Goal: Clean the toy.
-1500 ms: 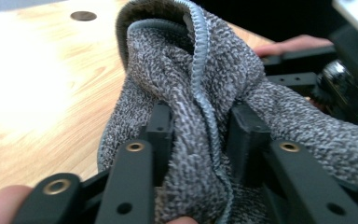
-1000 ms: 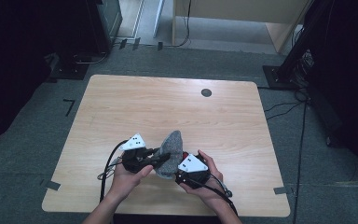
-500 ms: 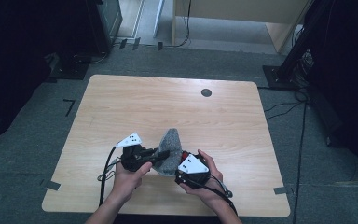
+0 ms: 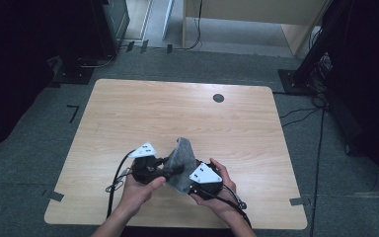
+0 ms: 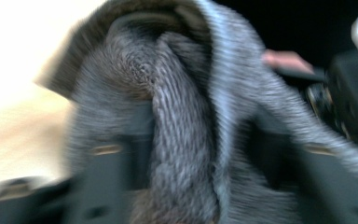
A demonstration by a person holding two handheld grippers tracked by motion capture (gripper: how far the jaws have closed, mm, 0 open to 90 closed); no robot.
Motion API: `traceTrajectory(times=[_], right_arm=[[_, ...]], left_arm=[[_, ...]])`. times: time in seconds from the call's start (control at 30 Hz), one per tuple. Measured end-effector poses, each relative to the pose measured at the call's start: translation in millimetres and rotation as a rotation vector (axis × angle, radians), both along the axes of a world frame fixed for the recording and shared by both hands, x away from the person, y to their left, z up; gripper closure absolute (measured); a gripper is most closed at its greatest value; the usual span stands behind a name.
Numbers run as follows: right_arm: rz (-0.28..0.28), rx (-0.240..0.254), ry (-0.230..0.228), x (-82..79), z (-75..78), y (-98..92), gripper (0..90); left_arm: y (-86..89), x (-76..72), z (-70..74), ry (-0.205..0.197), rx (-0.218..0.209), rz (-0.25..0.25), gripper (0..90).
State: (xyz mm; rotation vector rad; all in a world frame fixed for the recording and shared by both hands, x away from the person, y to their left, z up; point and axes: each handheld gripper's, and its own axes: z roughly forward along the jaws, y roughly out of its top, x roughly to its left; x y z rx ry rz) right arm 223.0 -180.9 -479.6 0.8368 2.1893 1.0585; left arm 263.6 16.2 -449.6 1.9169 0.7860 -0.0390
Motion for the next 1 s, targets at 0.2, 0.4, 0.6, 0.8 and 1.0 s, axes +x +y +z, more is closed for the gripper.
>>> traceTrajectory(times=[0.2, 0.4, 0.6, 0.8, 1.0], right_arm=[[-0.023, -0.028, -0.013, -0.8, -0.1, -3.3, 34.4], [0.01, 0.001, -0.011, -2.8, 2.1, -1.0, 34.4], [-0.012, -0.025, -0.019, -3.2, 2.0, -4.2, 34.4], [0.002, -0.027, -0.014, -4.3, 0.0, 0.1, 34.4], [0.0, -0.02, -0.006, -3.9, 0.6, -2.4, 34.3]], left_arm=[[22.0, 10.2, 1.5, 0.024, -0.055, 0.064, 67.9], [-2.2, -2.5, 6.4, -0.034, 0.035, -0.028, 31.5], [21.9, 13.5, 1.5, 0.05, -0.072, -0.014, 67.0], [3.4, 2.8, 6.7, -0.022, 0.037, -0.045, 41.0], [20.9, 13.0, 3.7, 0.021, -0.046, -0.039, 70.5]])
